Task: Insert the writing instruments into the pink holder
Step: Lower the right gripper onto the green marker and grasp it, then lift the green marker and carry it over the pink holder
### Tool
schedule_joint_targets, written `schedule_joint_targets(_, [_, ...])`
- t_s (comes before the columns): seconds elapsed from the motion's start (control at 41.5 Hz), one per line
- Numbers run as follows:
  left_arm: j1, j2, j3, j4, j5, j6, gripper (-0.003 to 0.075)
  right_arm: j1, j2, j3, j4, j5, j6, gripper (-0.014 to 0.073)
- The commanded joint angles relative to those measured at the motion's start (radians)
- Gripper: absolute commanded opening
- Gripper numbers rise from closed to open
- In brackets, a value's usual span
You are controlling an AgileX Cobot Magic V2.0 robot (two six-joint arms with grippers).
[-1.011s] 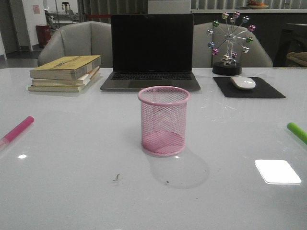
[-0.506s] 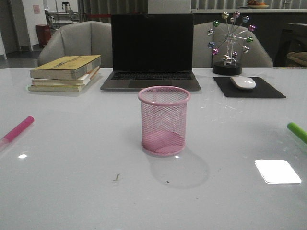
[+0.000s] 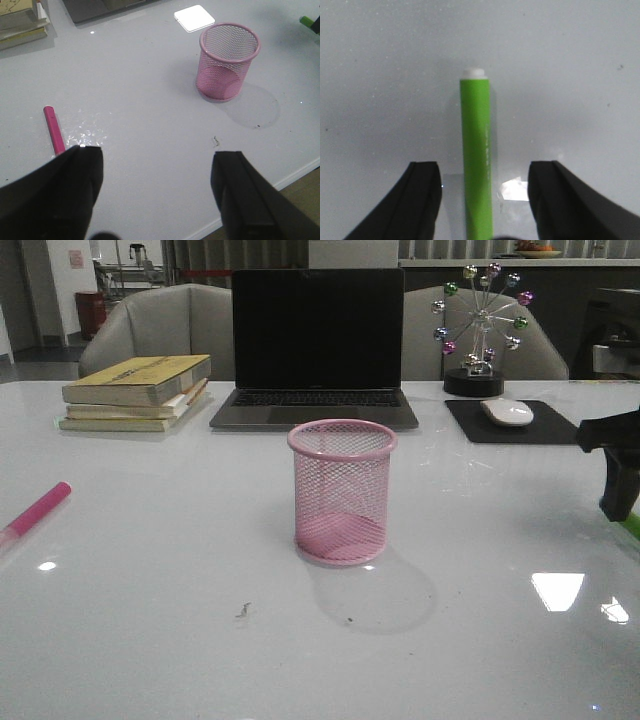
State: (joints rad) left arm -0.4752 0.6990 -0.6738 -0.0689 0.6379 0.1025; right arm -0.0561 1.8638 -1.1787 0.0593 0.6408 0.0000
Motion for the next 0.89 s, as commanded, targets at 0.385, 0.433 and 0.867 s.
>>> schedule_joint_targets(0.385, [-0.009,0.002,-0.033,-0.010,-0.062,0.001,0.0517,0.000,0.067,-0.166,-0.005,0.044,-0.010,0.0369])
schedule_joint_targets(0.433, [-0.009,0.002,-0.033,-0.010,-0.060,0.001,0.0517,0.000,0.067,-0.166,-0.005,0.043,-0.010,0.0334])
schedule_joint_targets(0.867, [-0.009,0.002,-0.033,-0.010,-0.060,0.001,0.0517,0.000,0.055,-0.166,-0.005,0.049,-0.010,0.0122])
